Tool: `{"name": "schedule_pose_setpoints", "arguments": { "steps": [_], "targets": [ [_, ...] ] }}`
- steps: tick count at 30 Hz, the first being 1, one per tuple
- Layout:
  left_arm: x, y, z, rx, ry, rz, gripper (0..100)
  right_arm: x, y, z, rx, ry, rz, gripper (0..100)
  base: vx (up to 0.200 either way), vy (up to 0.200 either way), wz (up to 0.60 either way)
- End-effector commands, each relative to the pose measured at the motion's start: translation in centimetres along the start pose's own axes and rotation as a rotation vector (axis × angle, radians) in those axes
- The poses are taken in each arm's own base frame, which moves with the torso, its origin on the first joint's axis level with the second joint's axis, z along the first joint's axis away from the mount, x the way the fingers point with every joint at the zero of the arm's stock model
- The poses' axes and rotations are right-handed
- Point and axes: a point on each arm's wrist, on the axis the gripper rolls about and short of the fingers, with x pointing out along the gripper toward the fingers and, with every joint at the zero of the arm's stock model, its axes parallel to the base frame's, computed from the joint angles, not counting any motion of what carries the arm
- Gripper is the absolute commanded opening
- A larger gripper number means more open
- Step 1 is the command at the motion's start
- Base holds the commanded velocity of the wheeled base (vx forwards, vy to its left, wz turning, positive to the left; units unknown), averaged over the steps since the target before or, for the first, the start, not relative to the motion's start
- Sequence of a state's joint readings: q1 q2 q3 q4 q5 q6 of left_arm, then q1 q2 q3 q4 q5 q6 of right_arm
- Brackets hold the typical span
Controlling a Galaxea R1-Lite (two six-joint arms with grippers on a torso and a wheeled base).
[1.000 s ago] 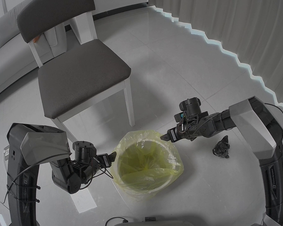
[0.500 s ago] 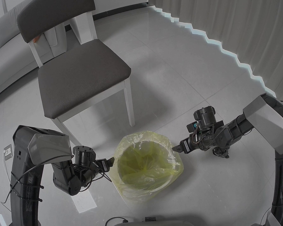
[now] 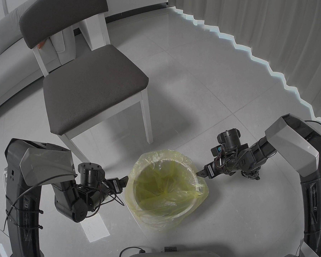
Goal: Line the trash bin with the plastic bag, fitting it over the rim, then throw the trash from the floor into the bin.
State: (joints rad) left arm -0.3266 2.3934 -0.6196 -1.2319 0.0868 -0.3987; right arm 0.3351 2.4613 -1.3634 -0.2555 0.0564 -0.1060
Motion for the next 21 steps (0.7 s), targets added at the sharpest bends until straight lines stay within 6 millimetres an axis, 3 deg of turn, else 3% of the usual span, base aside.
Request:
{"name": "schedule_pose_setpoints", "arguments": {
  "steps": [1,2,4,7,9,13,15,21],
  "targets": [
    [-0.2,-0.1,0.2,0.0,-0.007,-0.004,100,-0.2,-0.1,0.0,-0.007,0.004,0.004,100,0.0,0.0,0.0],
    [-0.2,-0.1,0.2,0.0,-0.007,-0.004,100,-3.0,-0.1,1.7,-0.019,-0.056,0.003,100,0.0,0.0,0.0],
    [-0.2,-0.2,0.3,0.001,-0.01,-0.005,100,-5.9,0.2,3.2,-0.036,-0.113,0.004,100,0.0,0.0,0.0],
    [-0.2,-0.2,0.3,0.001,-0.011,-0.006,100,-9.3,1.3,4.7,-0.074,-0.175,0.014,100,0.0,0.0,0.0],
    [-0.2,-0.1,0.3,-0.001,-0.01,-0.004,100,-10.3,3.3,4.9,-0.101,-0.185,0.047,100,0.0,0.0,0.0],
    [-0.4,0.1,0.0,-0.003,-0.003,0.001,100,-9.7,7.5,3.7,-0.156,-0.148,0.124,100,0.0,0.0,0.0],
    [-0.8,0.0,-0.2,-0.001,-0.022,-0.008,100,-8.0,10.4,2.0,-0.204,-0.094,0.168,100,0.0,0.0,0.0],
    [-1.9,-0.1,0.4,-0.002,-0.081,-0.025,100,-3.2,13.4,-0.3,-0.253,-0.099,0.202,100,0.0,0.0,0.0]
  ]
}}
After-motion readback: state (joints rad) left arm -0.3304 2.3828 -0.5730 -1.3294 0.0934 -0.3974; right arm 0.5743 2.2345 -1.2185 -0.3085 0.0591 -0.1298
